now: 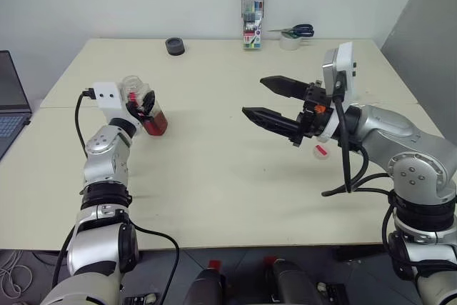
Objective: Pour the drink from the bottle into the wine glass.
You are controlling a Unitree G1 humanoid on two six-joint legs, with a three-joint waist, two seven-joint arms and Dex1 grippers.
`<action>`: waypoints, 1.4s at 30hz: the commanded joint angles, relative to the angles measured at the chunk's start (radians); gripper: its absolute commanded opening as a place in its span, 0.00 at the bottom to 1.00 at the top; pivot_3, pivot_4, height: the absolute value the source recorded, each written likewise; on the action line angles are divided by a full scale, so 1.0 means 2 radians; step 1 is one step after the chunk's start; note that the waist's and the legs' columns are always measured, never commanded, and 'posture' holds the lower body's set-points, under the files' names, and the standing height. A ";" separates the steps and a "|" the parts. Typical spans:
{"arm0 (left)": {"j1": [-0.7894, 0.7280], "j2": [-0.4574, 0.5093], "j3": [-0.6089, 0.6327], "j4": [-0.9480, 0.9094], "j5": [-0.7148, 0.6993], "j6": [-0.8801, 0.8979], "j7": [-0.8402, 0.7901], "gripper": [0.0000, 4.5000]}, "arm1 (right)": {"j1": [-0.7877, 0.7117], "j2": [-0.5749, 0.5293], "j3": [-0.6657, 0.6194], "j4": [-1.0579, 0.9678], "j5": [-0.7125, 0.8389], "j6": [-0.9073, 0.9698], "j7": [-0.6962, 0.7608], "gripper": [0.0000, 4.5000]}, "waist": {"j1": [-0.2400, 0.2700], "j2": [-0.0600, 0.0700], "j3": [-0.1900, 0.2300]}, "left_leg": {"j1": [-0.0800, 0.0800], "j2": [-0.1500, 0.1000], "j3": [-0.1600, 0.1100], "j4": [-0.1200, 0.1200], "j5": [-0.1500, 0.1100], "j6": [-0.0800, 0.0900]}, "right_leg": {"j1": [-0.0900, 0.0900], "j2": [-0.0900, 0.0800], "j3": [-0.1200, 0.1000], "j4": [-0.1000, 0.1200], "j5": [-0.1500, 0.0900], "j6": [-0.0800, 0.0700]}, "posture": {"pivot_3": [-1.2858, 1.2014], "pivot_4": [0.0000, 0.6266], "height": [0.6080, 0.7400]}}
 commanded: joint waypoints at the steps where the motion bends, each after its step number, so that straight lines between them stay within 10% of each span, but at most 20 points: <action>1: -0.004 0.005 0.002 -0.008 0.000 -0.005 0.000 0.75 | -0.008 0.002 -0.006 -0.010 -0.001 -0.007 -0.001 1.00 | 0.000 0.000 0.000 | 0.000 0.000 0.000 0.000 0.000 0.000 | 0.000 0.000 0.000 0.000 0.000 0.000 | 0.52 0.24 1.00; 5: 0.009 0.005 0.002 -0.019 0.000 -0.001 0.001 1.00 | -0.003 0.002 -0.004 -0.012 -0.001 -0.007 0.000 1.00 | 0.000 0.000 0.000 | 0.000 0.000 0.000 0.000 0.000 0.000 | 0.000 0.000 0.000 0.000 0.000 0.000 | 0.52 0.24 1.00; 29: 0.216 -0.007 0.012 -0.301 -0.039 0.144 0.036 1.00 | 0.044 -0.006 -0.026 -0.036 0.005 0.000 -0.022 1.00 | -0.001 0.000 0.000 | 0.000 0.000 0.000 -0.001 0.000 0.000 | 0.000 0.000 0.001 0.000 0.000 0.000 | 0.52 0.24 1.00; 36: 0.328 0.065 -0.027 -0.474 -0.079 0.210 -0.089 1.00 | 0.130 -0.017 -0.047 -0.053 -0.015 0.009 -0.077 1.00 | 0.001 0.000 0.000 | 0.000 0.000 -0.001 -0.001 -0.001 0.002 | 0.000 0.000 0.001 0.000 0.000 0.000 | 0.52 0.24 1.00; 42: 0.278 0.103 -0.054 -0.536 -0.167 0.277 -0.176 1.00 | 0.170 0.026 -0.071 -0.007 -0.042 0.020 -0.164 1.00 | 0.002 0.000 0.000 | 0.001 0.000 0.000 0.000 -0.001 0.002 | 0.001 0.001 0.000 0.000 0.000 0.000 | 0.52 0.24 1.00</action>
